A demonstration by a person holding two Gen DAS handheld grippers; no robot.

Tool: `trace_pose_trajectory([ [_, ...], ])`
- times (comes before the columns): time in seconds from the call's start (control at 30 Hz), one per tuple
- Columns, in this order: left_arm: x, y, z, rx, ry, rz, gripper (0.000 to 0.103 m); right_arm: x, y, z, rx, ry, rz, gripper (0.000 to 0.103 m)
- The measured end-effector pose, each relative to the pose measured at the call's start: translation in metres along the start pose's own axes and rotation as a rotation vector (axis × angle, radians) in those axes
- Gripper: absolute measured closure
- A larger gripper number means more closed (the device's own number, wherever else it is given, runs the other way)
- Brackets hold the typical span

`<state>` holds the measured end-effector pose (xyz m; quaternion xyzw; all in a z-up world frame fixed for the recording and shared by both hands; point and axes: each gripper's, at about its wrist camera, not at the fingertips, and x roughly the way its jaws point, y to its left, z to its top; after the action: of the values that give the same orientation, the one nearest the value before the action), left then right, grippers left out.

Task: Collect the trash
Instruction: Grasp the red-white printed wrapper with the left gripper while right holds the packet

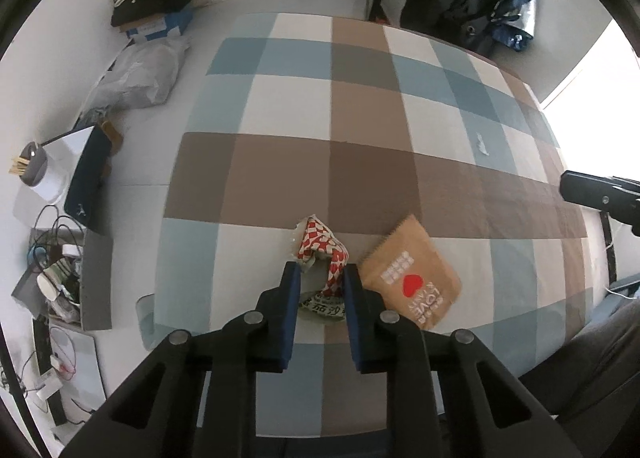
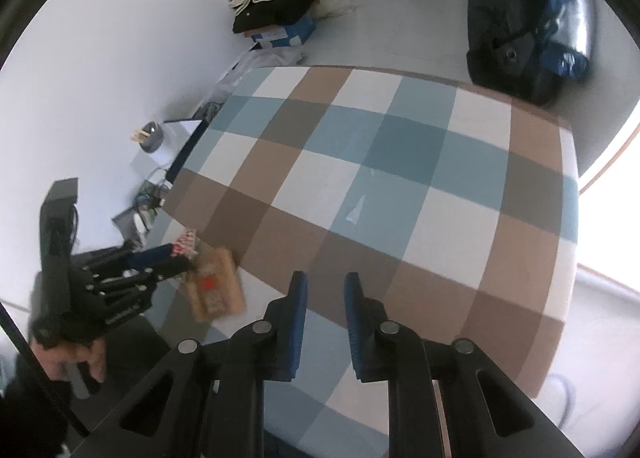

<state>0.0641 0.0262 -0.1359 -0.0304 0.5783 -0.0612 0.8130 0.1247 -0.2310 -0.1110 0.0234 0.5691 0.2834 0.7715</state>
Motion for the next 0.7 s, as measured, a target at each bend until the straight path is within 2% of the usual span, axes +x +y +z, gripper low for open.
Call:
trace_pose_trajectory([
  [0.03,0.000,-0.001,0.000,0.000,0.000,-0.003,0.096,0.000,-0.001,0.000,0.005,0.001,-0.008,0.085],
  [0.37,-0.005,0.001,0.001,-0.028,-0.021,-0.033,0.097,0.007,0.007,-0.005,-0.001,0.027,-0.029,0.083],
  [0.53,-0.016,0.005,0.005,-0.041,-0.066,-0.061,0.097,0.016,0.032,-0.009,-0.064,0.045,-0.017,0.082],
  [0.7,-0.030,0.009,0.009,-0.056,-0.115,-0.096,0.097,0.038,0.074,-0.017,-0.185,0.070,-0.008,0.068],
])
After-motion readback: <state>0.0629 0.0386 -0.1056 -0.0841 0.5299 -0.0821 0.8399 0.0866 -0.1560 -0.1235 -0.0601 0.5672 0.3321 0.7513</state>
